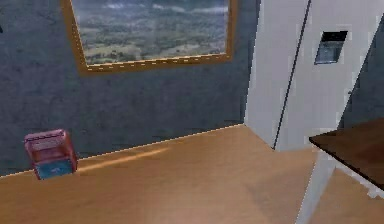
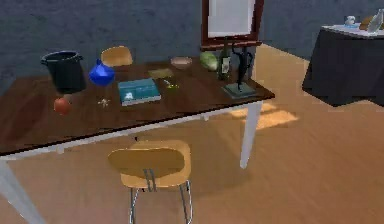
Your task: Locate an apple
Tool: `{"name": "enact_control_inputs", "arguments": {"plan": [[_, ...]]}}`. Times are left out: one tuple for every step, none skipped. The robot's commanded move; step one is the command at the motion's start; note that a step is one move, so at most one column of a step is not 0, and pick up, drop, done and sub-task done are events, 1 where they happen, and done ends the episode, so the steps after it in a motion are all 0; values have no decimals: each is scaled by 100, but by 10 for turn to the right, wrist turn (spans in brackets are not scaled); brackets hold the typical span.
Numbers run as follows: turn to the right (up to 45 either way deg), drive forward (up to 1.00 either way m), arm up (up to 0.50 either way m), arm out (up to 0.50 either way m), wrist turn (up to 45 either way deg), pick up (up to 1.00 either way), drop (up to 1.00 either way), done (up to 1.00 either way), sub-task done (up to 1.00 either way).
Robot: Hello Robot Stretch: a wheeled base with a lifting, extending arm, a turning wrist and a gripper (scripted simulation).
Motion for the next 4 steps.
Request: {"name": "enact_control_inputs", "arguments": {"plan": [[450,0,0,0,0,0,0,0,0],[90,0,0,0,0,0,0,0,0],[0,100,0,0,0,0,0,0,0],[0,0,0,0,0,0,0,100,0]]}}
